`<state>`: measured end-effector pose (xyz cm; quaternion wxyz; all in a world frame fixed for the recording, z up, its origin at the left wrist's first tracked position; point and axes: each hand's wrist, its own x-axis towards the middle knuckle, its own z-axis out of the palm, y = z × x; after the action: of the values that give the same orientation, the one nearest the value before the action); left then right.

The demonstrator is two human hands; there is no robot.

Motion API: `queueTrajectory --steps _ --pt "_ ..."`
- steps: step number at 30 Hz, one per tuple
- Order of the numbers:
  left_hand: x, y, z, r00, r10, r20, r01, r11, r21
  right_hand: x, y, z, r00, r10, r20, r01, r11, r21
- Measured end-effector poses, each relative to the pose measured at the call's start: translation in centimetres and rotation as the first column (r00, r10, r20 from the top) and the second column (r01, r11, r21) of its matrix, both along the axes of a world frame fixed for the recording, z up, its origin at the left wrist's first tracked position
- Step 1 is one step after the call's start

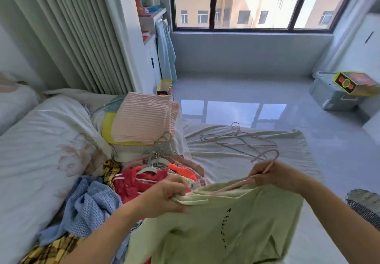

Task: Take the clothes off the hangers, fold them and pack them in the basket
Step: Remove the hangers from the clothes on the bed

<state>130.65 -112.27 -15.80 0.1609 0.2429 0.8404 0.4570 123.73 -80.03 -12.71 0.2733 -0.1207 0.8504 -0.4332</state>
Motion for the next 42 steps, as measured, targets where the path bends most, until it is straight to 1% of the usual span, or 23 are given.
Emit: queueTrajectory --steps 2,4,7,10,12,14,15,17,20,22,24,26,27,28,30,32,33,35,36,37,38,40,42 --pt "0.7 1.6 0.3 0.996 -0.032 0.085 0.021 0.992 0.122 0.0 1.5 -0.1 0.999 -0.013 -0.038 0.016 0.996 0.086" --pt "1.1 2.7 0.8 0.987 -0.056 0.152 0.039 0.992 0.116 0.2 3.0 -0.1 0.999 -0.015 -0.033 0.019 0.991 0.13" --pt "1.0 3.5 1.4 0.991 -0.053 0.124 0.056 0.998 -0.024 0.2 4.9 0.8 0.999 -0.042 -0.029 0.047 0.985 0.165" --pt "1.1 3.9 1.8 0.988 -0.098 0.122 0.121 0.972 -0.201 0.0 6.4 1.0 0.996 -0.074 -0.045 0.081 0.98 0.184" --pt "1.2 4.2 1.6 0.987 -0.161 0.001 0.151 0.923 -0.355 0.0 6.6 0.7 0.997 -0.076 -0.022 0.079 0.981 0.178" --pt "1.2 4.1 1.3 0.956 -0.217 -0.196 0.116 0.897 -0.427 0.2 6.5 0.4 0.996 -0.086 0.013 0.084 0.988 0.13" --pt "1.2 4.1 1.2 0.945 -0.22 -0.242 0.119 0.921 -0.37 0.4 6.4 0.3 0.994 -0.099 0.036 0.096 0.992 0.087" --pt "1.3 4.3 1.5 0.956 -0.195 -0.221 0.159 0.972 -0.173 0.6 6.3 0.2 0.988 -0.12 0.097 0.122 0.993 -0.011" --pt "1.7 5.2 2.1 0.988 -0.148 -0.04 0.151 0.984 0.097 0.5 6.2 -0.3 0.986 -0.119 0.119 0.126 0.991 -0.051" --pt "1.7 5.6 2.1 0.998 -0.049 0.05 0.036 0.971 0.238 0.3 6.1 -0.6 0.982 -0.152 0.11 0.159 0.985 -0.061" --pt "1.5 5.8 2.1 0.986 0.099 0.132 -0.141 0.921 0.362 0.0 5.9 -0.9 0.976 -0.18 0.124 0.192 0.978 -0.088" --pt "1.5 5.9 2.6 0.946 0.231 0.229 -0.317 0.815 0.485 -0.2 5.6 -1.2 0.971 -0.192 0.142 0.209 0.971 -0.114" --pt "1.5 6.1 2.9 0.933 0.263 0.244 -0.356 0.775 0.523 -0.2 5.6 -1.4 0.969 -0.196 0.149 0.214 0.969 -0.123" --pt "1.5 6.2 3.3 0.93 0.305 0.203 -0.366 0.763 0.533 -0.2 5.6 -1.6 0.967 -0.199 0.16 0.221 0.966 -0.132" --pt "1.2 5.7 3.2 0.917 0.397 0.024 -0.361 0.805 0.47 -0.3 6.1 -1.8 0.953 -0.235 0.193 0.266 0.952 -0.153" --pt "0.7 4.3 2.2 0.884 0.419 -0.207 -0.338 0.879 0.336 -0.3 7.1 -2.1 0.93 -0.294 0.218 0.339 0.917 -0.209" --pt "0.5 3.4 1.4 0.866 0.378 -0.327 -0.316 0.921 0.229 -0.4 7.8 -2.2 0.904 -0.352 0.243 0.412 0.869 -0.274" --pt "0.5 2.0 -0.4 0.874 0.281 -0.397 -0.27 0.959 0.086 -0.8 9.2 -2.6 0.798 -0.493 0.346 0.602 0.66 -0.449" --pt "0.6 2.0 -0.9 0.885 0.267 -0.383 -0.265 0.963 0.059 -1.0 9.5 -2.7 0.752 -0.532 0.39 0.657 0.553 -0.513" --pt "0.9 2.4 -1.2 0.902 0.265 -0.341 -0.26 0.964 0.062 -1.2 9.3 -2.6 0.73 -0.55 0.406 0.675 0.49 -0.552" --pt "0.8 3.1 -1.4 0.926 0.277 -0.255 -0.262 0.961 0.091 -1.3 8.6 -2.3 0.736 -0.547 0.398 0.664 0.47 -0.582" --pt "0.4 5.0 -1.4 0.963 0.25 -0.105 -0.237 0.963 0.125 -1.6 5.9 -1.5 0.783 -0.509 0.358 0.603 0.481 -0.636" --pt "-0.3 7.4 -1.6 0.98 0.194 -0.036 -0.191 0.978 0.082 -1.8 3.1 -0.3 0.82 -0.504 0.271 0.539 0.52 -0.662"
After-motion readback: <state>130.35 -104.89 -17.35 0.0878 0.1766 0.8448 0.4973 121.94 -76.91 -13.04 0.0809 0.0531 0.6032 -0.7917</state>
